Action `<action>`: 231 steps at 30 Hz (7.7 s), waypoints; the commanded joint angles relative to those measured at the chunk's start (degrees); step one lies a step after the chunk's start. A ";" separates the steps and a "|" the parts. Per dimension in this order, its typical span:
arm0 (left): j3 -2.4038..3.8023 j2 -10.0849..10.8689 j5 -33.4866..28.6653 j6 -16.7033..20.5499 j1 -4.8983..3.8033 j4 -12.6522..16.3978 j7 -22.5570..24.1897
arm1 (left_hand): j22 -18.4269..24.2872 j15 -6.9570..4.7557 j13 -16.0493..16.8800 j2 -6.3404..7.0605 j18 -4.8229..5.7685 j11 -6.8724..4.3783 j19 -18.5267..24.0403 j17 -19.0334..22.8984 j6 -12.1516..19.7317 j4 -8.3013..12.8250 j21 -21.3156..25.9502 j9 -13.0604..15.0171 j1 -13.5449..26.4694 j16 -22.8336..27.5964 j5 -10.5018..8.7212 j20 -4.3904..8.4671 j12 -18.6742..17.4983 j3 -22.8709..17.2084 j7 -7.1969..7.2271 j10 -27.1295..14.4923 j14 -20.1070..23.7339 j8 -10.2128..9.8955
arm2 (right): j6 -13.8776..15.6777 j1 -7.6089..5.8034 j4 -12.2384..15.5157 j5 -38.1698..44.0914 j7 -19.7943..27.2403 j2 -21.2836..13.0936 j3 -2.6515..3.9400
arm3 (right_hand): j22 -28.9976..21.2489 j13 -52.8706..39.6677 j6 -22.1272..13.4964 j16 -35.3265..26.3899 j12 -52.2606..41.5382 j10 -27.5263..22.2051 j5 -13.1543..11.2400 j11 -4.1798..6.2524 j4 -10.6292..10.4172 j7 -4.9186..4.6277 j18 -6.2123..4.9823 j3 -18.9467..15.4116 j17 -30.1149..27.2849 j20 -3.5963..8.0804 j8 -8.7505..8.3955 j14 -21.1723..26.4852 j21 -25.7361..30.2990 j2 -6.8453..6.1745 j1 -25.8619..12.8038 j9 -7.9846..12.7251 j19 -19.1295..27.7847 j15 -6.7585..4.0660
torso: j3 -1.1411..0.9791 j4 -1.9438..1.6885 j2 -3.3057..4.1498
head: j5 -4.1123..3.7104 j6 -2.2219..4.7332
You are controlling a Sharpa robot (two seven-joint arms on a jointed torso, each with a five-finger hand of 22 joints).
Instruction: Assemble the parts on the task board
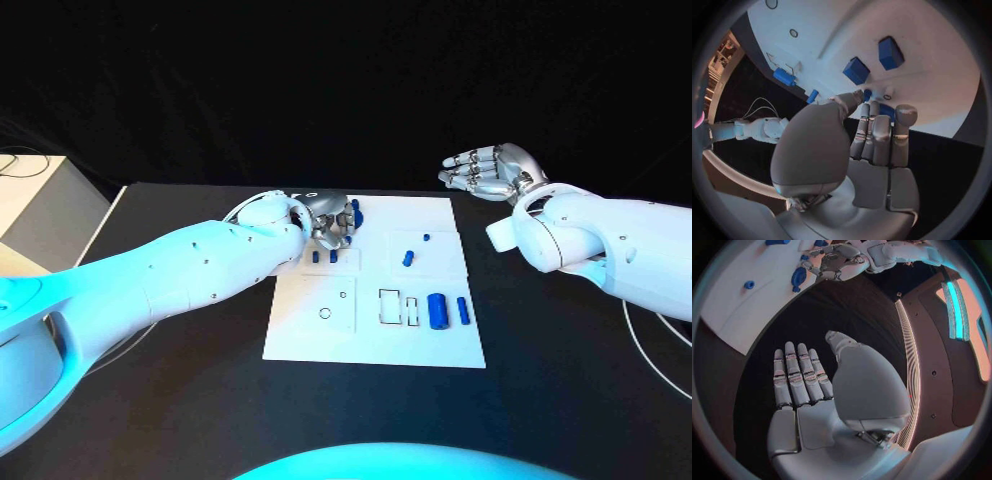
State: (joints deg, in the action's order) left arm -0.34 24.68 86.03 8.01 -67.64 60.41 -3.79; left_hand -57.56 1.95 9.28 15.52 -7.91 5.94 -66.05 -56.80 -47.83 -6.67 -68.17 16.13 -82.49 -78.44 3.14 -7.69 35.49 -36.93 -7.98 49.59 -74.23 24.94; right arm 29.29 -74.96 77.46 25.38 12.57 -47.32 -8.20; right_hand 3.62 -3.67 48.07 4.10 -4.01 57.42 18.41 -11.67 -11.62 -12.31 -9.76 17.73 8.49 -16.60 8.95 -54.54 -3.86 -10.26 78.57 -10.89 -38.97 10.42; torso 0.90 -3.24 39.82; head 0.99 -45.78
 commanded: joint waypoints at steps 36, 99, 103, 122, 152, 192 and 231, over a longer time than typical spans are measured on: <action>-0.10 -1.95 -0.80 -3.54 0.52 -2.23 -0.34 | -0.74 0.44 -2.39 -0.66 0.30 0.48 0.53 1.85 -0.60 2.70 -1.08 -0.65 1.74 -0.90 -0.21 -0.23 -3.76 -3.51 -0.42 1.42 0.24 -2.84 | -1.68 -0.03 0.32 0.18 0.59 0.22 0.08 | -0.10 0.01 0.87 -0.08 0.16 0.61 0.33 -0.13 0.21 -2.65 -0.17 0.29 -0.19 -0.05 -0.17 -0.13 0.32 0.36 0.10 0.06 0.76 -0.07 | -0.04 -0.04 -0.02 | -0.50 -0.65; 4.64 8.13 -6.15 -0.35 0.52 6.73 -1.02 | -7.41 -1.57 -1.56 -4.73 1.58 -1.69 -3.99 -0.80 -8.79 8.09 -6.34 1.66 2.62 -3.12 -0.21 1.49 -5.83 -5.61 -0.17 10.78 -3.13 -3.09 | -1.29 -0.02 0.27 0.18 0.66 -0.27 0.07 | -0.11 0.02 1.08 -0.18 0.15 0.81 0.37 -0.11 0.27 -2.63 -0.16 0.46 -0.33 -0.06 -0.16 -0.02 0.35 0.35 0.01 0.06 0.94 -0.05 | -0.02 -0.35 -0.18 | -0.42 -0.28; 4.63 7.68 -6.10 -0.57 0.80 6.02 -0.86 | -7.32 -1.57 -1.56 -4.71 1.56 -1.69 -3.91 -0.73 -8.81 8.10 -6.28 1.67 2.65 -3.10 -0.21 1.49 -5.86 -5.59 -0.17 10.81 -3.10 -3.11 | -1.33 -0.02 0.27 0.18 0.66 -0.20 0.07 | -0.11 0.02 1.08 -0.18 0.15 0.81 0.37 -0.11 0.27 -2.63 -0.16 0.46 -0.33 -0.06 -0.16 -0.02 0.35 0.35 0.01 0.06 0.94 -0.05 | 0.05 -0.31 -0.16 | -0.32 -0.32; 4.41 5.94 -6.25 -2.27 1.94 4.07 -1.01 | -7.66 -1.56 -1.56 -4.74 1.64 -1.69 -4.15 -1.18 -8.90 8.19 -6.48 1.71 2.64 -3.22 -0.21 1.48 -6.02 -5.58 -0.16 10.91 -3.28 -3.19 | -1.48 -0.02 0.12 0.18 0.69 0.07 0.07 | -0.11 0.02 1.08 -0.18 0.15 0.81 0.37 -0.11 0.27 -2.63 -0.16 0.46 -0.33 -0.06 -0.16 -0.02 0.35 0.35 0.01 0.06 0.94 -0.05 | -0.06 -0.35 -0.26 | -0.39 -0.50; 4.21 5.09 -5.22 -2.70 2.02 3.43 -3.80 | -7.96 -1.50 -1.58 -4.70 1.69 -1.61 -4.35 -1.55 -8.85 8.34 -6.68 1.74 2.70 -3.31 -0.21 1.50 -6.34 -5.55 -0.25 10.94 -3.38 -3.43 | -1.62 -0.01 0.13 0.18 0.71 0.10 0.07 | -0.10 0.03 1.12 -0.23 0.19 0.83 0.38 -0.12 0.31 -2.63 -0.16 0.57 -0.43 -0.06 -0.20 0.06 0.34 0.33 -0.04 0.09 0.91 -0.03 | -0.07 -0.27 -0.19 | -0.39 -0.36; 3.55 4.98 -4.99 -2.38 2.01 3.31 -3.23 | -7.45 -1.18 -1.69 -4.50 1.54 -1.24 -3.65 -1.03 -6.85 9.02 -6.34 1.39 2.97 -3.27 -0.22 1.27 -8.06 -5.54 -0.63 10.97 -2.93 -5.85 | -2.93 -0.01 0.16 0.95 0.04 0.03 0.07 | -0.13 0.05 1.18 -0.30 0.26 0.86 0.78 -0.13 0.50 -2.64 -0.13 0.92 -0.65 -0.07 -0.34 0.24 0.37 0.30 -0.06 0.16 1.32 0.01 | -0.01 -0.27 -0.24 | -0.69 -0.59; 3.80 7.08 -7.22 2.29 2.03 2.50 -1.89 | -8.26 -1.62 -0.72 -4.02 1.67 -1.79 -4.17 -0.18 -1.76 10.01 -6.85 -0.24 3.21 -3.41 -0.23 1.58 -9.87 -5.51 -0.65 12.48 -2.79 -11.12 | -5.15 0.00 -0.80 5.01 -0.76 -0.14 0.07 | 1.27 0.02 2.85 2.11 0.05 1.86 -2.62 1.02 4.01 -1.30 -0.89 4.44 -0.37 0.85 -0.27 -4.27 -3.28 -0.51 2.75 0.21 -9.40 -1.57 | -0.02 -0.34 -0.27 | -0.90 -0.41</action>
State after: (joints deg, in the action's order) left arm 3.34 31.57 80.48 7.39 -65.58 63.16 -7.26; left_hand -65.88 0.53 8.51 11.56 -7.06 4.09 -70.14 -56.98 -49.18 3.02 -74.84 15.81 -79.52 -81.82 2.69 -6.22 25.66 -42.45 -8.71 61.86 -77.07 13.48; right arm 26.32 -74.94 76.85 26.99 11.82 -47.43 -8.17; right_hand 4.83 -3.67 50.56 5.90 -4.00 58.98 16.21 -10.94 -7.77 -12.78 -9.75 21.57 7.98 -15.91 8.62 -58.20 -6.80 -10.76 80.89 -10.67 -47.58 9.06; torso 0.86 -3.49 39.58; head 0.17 -46.25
